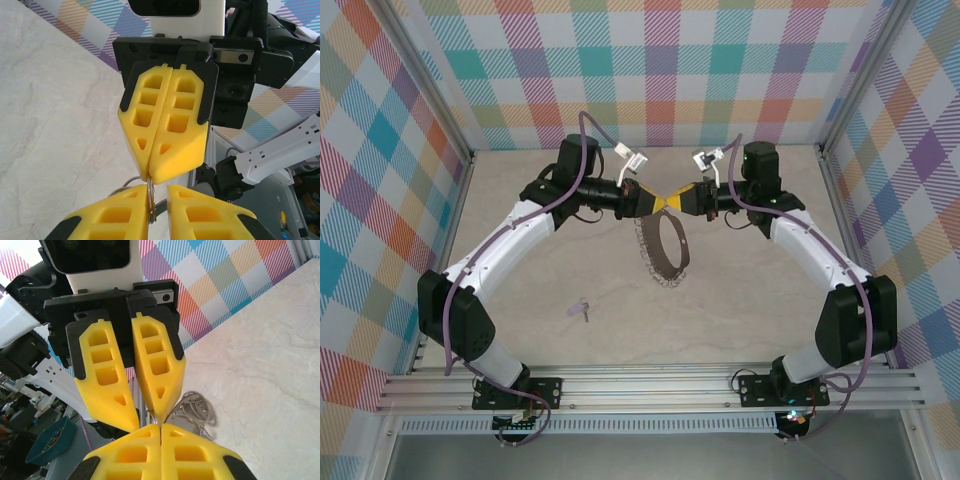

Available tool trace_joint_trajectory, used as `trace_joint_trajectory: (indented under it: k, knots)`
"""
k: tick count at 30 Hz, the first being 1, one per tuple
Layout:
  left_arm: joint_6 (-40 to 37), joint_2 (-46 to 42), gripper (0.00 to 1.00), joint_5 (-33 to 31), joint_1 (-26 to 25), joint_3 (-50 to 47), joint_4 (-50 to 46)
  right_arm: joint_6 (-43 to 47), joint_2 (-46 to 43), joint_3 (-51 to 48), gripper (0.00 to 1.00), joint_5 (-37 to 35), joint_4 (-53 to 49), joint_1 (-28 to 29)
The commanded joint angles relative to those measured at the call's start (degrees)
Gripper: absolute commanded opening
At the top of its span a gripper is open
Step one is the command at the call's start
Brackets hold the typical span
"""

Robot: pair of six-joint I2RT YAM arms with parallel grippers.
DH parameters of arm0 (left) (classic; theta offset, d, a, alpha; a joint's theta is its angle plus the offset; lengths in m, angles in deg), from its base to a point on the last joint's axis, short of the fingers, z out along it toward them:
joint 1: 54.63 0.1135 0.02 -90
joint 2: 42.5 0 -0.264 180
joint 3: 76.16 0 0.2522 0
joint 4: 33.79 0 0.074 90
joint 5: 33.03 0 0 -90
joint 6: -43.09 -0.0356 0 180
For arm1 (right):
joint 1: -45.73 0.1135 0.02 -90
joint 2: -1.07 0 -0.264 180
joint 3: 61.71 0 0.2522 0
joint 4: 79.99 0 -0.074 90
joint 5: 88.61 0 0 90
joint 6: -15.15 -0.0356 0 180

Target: Put the keys on the keyring

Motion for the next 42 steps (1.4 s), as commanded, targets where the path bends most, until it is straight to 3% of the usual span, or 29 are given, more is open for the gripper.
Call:
trace_joint_trajectory:
  k: [1,5,10,12,13,14,15,16,19,27,33,37,42]
  knots:
    - [-1.01,-2.08,0.18,4.31,-1.52,0.18,0.96,0.11,1.03,1.58,0.0,-0.98,2.15,0.1]
    - [-1.23,-1.74,0.15,3.26,-1.74,0.36,0.61,-0.14,0.86,1.38,0.0,-0.87,2.48,0.08]
    - [-1.41,-1.26,0.01,1.11,-1.91,0.35,0.48,-1.13,0.19,0.93,0.0,-0.07,3.49,0.08]
    - [-1.37,-1.58,0.0,-0.95,-2.0,-0.16,1.04,-2.15,-0.33,0.68,0.0,-0.93,3.89,0.05]
    - [-1.32,-1.89,0.0,-1.94,-1.93,-0.61,1.54,-2.35,-0.89,0.45,0.06,-2.7,3.76,0.02]
    - [-1.3,-2.21,0.0,-2.87,-1.95,-0.94,2.17,-2.71,-1.59,-0.08,0.26,-4.65,4.01,-0.29]
    - [-1.32,-2.51,0.0,-3.38,-1.93,-1.07,2.43,-3.56,-2.28,-0.79,0.38,-7.04,4.33,-0.7]
    - [-1.48,-2.85,0.0,-3.71,-1.97,-1.14,2.68,-4.4,-3.14,-1.44,0.45,-10.01,4.36,-1.58]
    - [-2.04,-3.5,0.0,-3.96,-1.96,-1.1,2.96,-9.61,-5.27,-4.79,0.49,-15.44,8.43,-4.91]
    - [-2.92,-3.33,0.0,-6.13,-2.01,-1.05,3.04,-16.42,-5.76,-10.11,0.48,-14.54,13.3,-6.34]
    - [-3.95,-2.71,0.0,-14.17,-2.75,-1.4,5.53,-16.4,-7.03,-12.62,0.43,-16.03,14.23,0.59]
    - [-4.07,-3.38,0.0,-13.29,-3.23,-2.81,7.09,-16.62,-6.69,-12.75,0.36,-16.6,15.84,4.76]
    - [-5.05,-4.7,0.0,-11.93,-3.4,-4.17,8.04,-18.0,-6.96,-12.31,0.34,-17.78,17.62,4.86]
